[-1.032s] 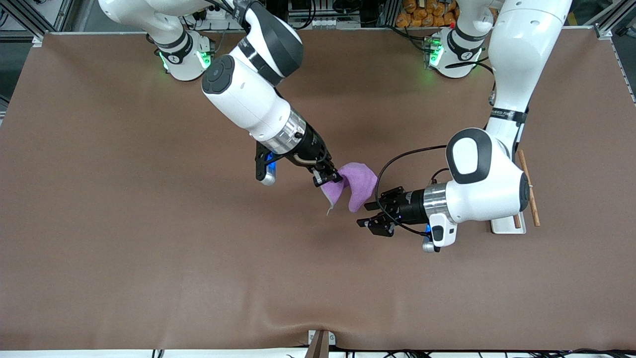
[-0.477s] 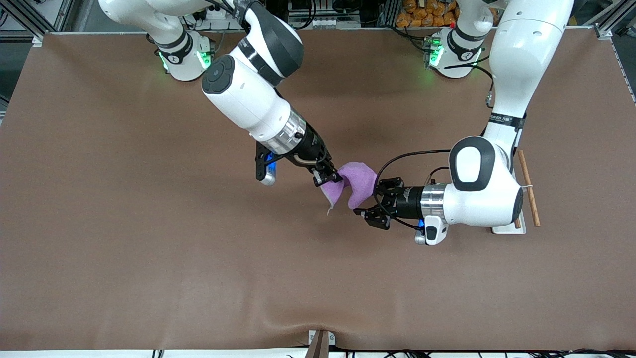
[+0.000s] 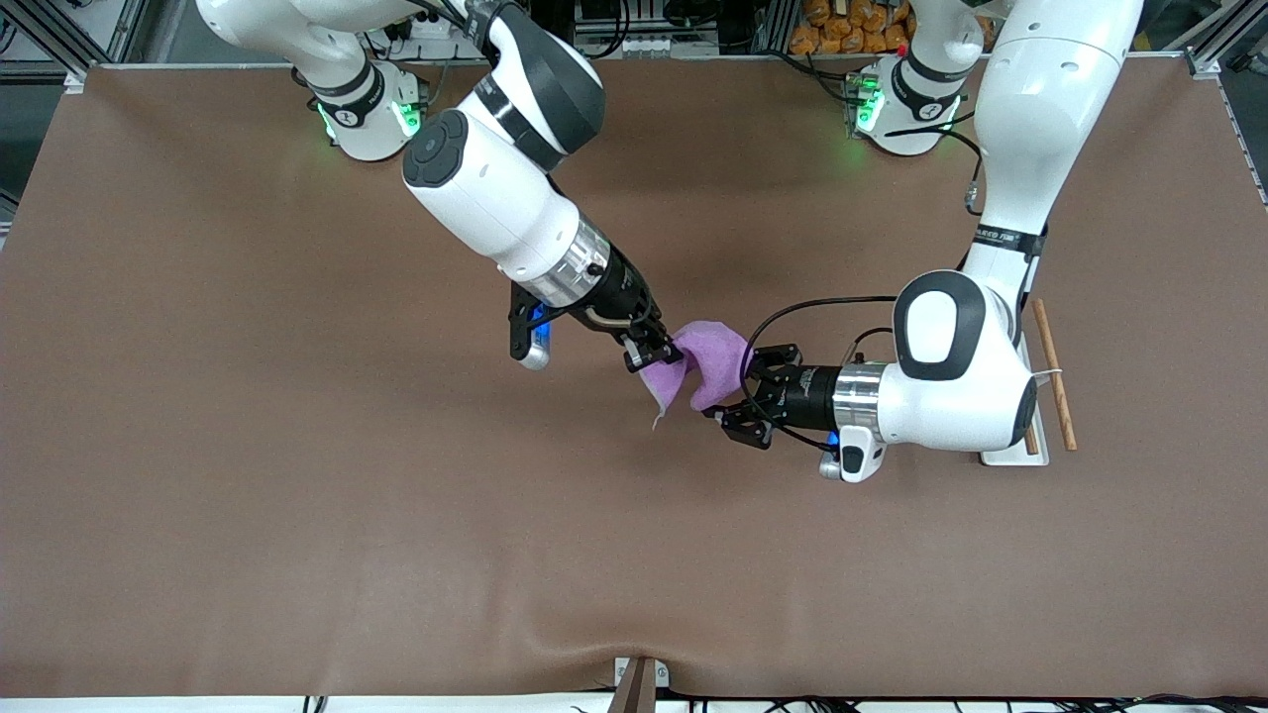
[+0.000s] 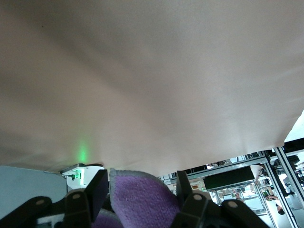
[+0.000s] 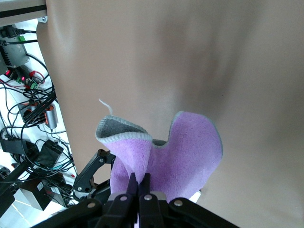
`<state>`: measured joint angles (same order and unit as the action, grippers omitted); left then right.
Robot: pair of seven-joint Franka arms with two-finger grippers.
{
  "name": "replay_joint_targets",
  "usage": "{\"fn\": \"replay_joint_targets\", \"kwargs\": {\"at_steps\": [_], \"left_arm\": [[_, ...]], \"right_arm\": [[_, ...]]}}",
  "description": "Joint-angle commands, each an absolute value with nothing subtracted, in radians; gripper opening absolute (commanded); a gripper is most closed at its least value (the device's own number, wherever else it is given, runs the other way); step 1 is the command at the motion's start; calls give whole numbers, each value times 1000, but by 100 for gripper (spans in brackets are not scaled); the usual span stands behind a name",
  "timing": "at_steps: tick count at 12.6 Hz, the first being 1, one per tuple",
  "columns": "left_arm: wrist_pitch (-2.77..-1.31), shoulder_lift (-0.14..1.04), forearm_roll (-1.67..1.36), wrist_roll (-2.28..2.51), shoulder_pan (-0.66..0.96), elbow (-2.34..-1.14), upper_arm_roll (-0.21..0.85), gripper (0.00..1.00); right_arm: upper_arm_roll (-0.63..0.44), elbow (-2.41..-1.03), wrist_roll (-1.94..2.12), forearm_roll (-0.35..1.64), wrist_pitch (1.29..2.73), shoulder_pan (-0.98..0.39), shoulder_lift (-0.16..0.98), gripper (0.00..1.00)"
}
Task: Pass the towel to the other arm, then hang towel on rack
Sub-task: 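Open the right gripper while the left gripper pulls the towel away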
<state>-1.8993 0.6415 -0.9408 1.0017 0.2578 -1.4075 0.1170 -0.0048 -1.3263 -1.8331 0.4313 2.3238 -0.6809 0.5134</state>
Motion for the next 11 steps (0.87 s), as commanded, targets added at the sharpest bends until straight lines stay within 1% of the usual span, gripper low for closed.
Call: {"fn": "replay_joint_targets", "kwargs": {"at_steps": [1,2,3,4,6,8,11], "left_arm": [[-1885,649,-959,1023,264,-1397,118,66],[-1885,649,-959,1023,264,-1397,118,65],[-1885,649,-957,1022,264,-1397,118,58],[-1885,649,-957,1020,264,-1396,118,48],[-1885,649,-951,1015,261,-1396,120,21],[-1885,647,-948,1014,258,-1393,118,1],[-1846,634,-928,1011,235,-1388,111,0]], "right_arm": [[-18,-1295,-1847,440,2324,-695,532,0],[-18,-1295,-1847,440,2324,-695,532,0],[-18,-1295,-1845,440,2324,-695,532,0],[-18,-1295,-1845,440,2324,-695,532,0],[-18,-1295,-1845,440,2324,-695,532,0],[-18,-1295,-1844,439,2324,-695,532,0],[-18,-1295,-1844,439,2324,-693,532,0]]}}
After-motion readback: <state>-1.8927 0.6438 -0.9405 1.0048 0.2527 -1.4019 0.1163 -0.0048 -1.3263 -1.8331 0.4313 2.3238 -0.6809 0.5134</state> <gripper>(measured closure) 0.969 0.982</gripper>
